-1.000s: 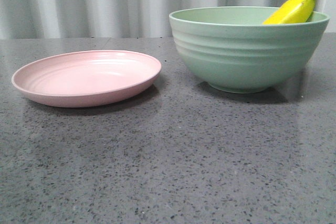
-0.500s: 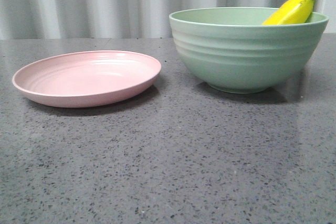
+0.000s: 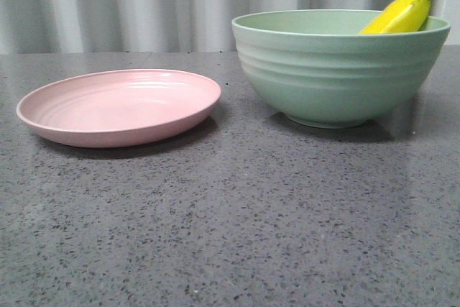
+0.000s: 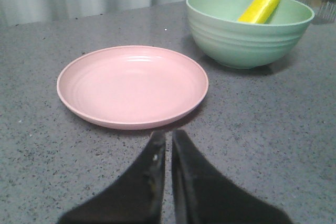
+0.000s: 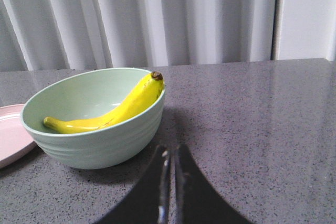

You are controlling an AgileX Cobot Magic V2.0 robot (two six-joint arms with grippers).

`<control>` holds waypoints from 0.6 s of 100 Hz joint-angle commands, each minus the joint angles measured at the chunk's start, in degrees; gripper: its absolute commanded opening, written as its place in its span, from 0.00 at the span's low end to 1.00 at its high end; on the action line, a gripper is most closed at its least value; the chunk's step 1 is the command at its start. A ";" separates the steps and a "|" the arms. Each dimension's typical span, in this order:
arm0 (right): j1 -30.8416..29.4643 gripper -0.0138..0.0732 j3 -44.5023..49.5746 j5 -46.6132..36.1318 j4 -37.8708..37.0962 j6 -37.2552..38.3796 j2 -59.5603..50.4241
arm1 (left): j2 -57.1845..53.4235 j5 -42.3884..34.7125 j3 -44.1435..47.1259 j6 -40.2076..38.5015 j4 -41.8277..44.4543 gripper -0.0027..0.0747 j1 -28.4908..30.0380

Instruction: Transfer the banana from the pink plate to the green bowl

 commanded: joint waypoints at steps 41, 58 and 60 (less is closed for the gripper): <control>-0.34 0.07 -1.30 -4.07 -1.20 -0.66 -0.44 | 0.61 -5.03 1.58 -0.53 -0.42 0.01 0.03; -0.34 0.07 -1.30 -4.07 -1.20 -0.66 -0.44 | 0.61 -13.18 5.77 -0.53 5.87 0.01 2.74; -0.34 0.07 -1.30 -4.07 -1.20 -0.66 -0.44 | 0.61 -14.10 6.32 -0.75 6.77 0.01 3.45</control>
